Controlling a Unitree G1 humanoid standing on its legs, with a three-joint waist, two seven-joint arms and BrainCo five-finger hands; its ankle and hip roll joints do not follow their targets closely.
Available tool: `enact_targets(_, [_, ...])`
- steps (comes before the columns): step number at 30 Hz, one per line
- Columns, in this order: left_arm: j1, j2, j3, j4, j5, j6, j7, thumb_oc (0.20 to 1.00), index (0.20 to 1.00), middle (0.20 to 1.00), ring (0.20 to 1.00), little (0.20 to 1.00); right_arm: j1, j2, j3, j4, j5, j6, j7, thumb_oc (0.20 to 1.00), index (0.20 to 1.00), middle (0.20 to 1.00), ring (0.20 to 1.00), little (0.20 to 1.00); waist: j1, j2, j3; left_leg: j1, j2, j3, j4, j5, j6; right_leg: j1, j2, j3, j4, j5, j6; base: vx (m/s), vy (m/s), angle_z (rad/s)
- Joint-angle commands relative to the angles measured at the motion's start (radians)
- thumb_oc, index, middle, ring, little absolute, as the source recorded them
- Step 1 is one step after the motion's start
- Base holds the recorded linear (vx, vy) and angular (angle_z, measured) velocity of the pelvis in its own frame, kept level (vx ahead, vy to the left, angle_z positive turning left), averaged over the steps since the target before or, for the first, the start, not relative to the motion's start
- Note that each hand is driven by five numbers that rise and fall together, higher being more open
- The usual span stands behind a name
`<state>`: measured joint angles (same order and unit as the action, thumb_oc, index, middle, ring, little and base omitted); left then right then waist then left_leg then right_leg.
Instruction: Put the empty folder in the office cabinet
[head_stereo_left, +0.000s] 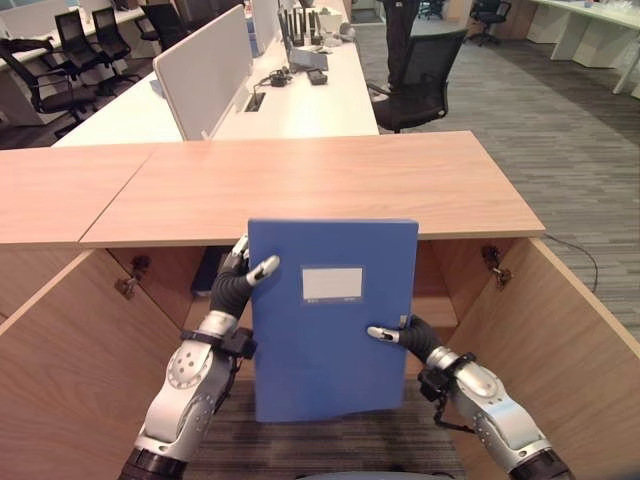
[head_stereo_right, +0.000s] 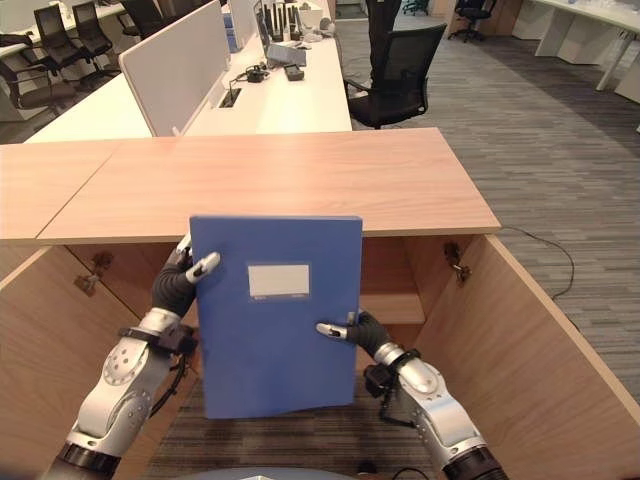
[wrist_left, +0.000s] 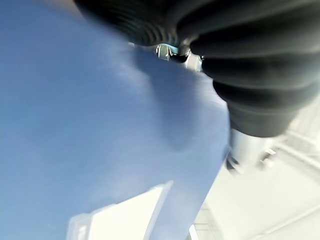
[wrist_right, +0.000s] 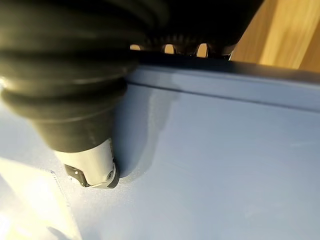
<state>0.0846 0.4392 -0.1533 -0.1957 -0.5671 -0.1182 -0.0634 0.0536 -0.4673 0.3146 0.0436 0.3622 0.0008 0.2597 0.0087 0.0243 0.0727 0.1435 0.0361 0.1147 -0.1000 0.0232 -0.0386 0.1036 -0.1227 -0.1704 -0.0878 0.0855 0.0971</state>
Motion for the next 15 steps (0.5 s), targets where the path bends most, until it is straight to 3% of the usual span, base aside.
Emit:
enact_targets(1, [-0.018,0.069,0.082,-0.006,0.011,-0.058,-0.131,1.0,1.0,1.0,1.0,1.0,-0.003,-0.025,-0.059,0.0,-0.137,-0.073,0.01,0.2,0.2,0.2,0.2,0.2,0.009,-0.026,0.018,-0.018,0.049,0.001,0.013,-0.026,-0.058,0.034,-0.041,0.027,0.04,-0.093,0.069,0.0,0.0,0.0])
enact_targets(7, [0.091,0.103,0.11,0.197,0.015,-0.033,-0.252,1.0,1.0,1.0,1.0,1.0,0.068,-0.06,-0.111,0.08,-0.289,-0.114,0.015,0.2,0.2,0.2,0.2,0.2,0.005,-0.009,0.046,-0.037,0.051,-0.001,0.013,-0.016,-0.057,0.0,-0.041,0.032,0.071,-0.102,0.069,-0.01,0.001,0.0])
enact_targets(10, [0.097,0.085,0.086,0.343,0.031,-0.027,-0.261,1.0,1.0,1.0,1.0,1.0,0.055,-0.052,-0.095,0.141,-0.3,-0.127,0.0,0.2,0.2,0.2,0.2,0.2,0.006,0.004,0.086,-0.073,0.055,-0.003,0.021,0.0,-0.053,-0.063,-0.039,0.043,0.127,-0.114,0.064,-0.14,0.008,-0.03])
enact_targets(11, [0.084,0.066,0.053,0.421,0.036,-0.02,-0.258,1.0,1.0,1.0,1.0,1.0,0.031,-0.04,-0.071,0.181,-0.294,-0.133,-0.014,0.2,0.2,0.2,0.2,0.2,0.008,0.01,0.127,-0.116,0.057,-0.007,0.063,0.005,-0.049,-0.111,-0.037,0.051,0.172,-0.119,0.057,-0.21,0.001,-0.02])
enact_targets(15, [0.039,0.027,-0.009,0.541,0.069,-0.025,-0.229,1.0,1.0,1.0,1.0,1.0,-0.022,-0.011,-0.022,0.274,-0.28,-0.141,-0.052,0.2,0.2,0.2,0.2,0.2,0.01,0.016,0.185,-0.228,0.064,-0.019,0.154,-0.001,-0.048,-0.23,-0.037,0.06,0.271,-0.135,0.046,-0.22,-0.015,0.01])
